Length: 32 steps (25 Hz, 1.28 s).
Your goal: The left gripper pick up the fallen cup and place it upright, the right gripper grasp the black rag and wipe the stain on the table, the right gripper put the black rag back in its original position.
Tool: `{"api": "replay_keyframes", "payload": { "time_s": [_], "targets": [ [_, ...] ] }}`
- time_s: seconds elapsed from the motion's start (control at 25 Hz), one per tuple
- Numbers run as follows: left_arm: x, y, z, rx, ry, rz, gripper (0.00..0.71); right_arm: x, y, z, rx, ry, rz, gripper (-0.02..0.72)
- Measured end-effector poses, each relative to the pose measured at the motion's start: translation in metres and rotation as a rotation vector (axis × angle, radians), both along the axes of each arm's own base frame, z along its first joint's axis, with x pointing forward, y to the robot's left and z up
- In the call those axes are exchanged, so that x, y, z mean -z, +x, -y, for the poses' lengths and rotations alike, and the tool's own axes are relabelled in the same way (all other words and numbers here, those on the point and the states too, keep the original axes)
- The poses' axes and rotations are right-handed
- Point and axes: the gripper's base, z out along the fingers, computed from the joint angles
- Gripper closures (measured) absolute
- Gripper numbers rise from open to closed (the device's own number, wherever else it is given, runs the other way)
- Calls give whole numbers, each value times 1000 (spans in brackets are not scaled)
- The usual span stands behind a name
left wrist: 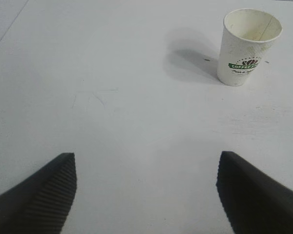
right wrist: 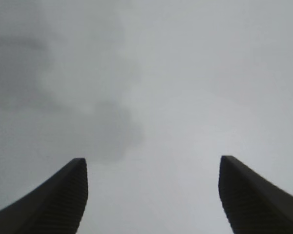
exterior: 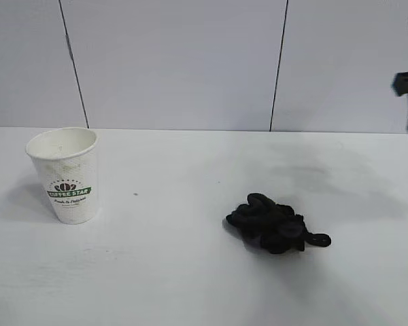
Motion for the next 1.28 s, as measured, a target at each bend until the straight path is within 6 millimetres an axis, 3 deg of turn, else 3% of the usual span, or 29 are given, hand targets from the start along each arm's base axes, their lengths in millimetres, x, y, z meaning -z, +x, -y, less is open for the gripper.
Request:
{"api": "replay_keyframes", "payload": {
  "time_s": [0.08,0.16,0.32,0.48,0.56,0.64,0.72,0.8,0.96,1.08,1.28],
  "targets": [
    [0,0,0,0,0,0,140,-20,-16,18,64,-1,51,202],
    [0,0,0,0,0,0,140,-48,-37,23,102,0,120,202],
    [0,0,0,0,0,0,140,-116,-90,1,61,-28,351,209],
    [0,0,0,0,0,0,140,-184,-187,-40,-67,-108,677,209],
    [0,0,0,0,0,0,140,-203,-248,-56,-117,-172,830,209],
    [0,0,0,0,0,0,140,-209,-303,-68,-140,-220,948,209],
    [0,0,0,0,0,0,140,-203,-353,-78,-149,-252,1018,209],
    [0,0,0,0,0,0,140,-187,-388,-85,-155,-250,1009,209],
    [0,0,0,0,0,0,140,-141,-424,-92,-154,-231,923,209],
    [0,0,0,0,0,0,140,-111,-421,-92,-144,-205,881,209],
    [0,0,0,0,0,0,140,-60,-377,-83,-125,-115,688,209]
  ]
}}
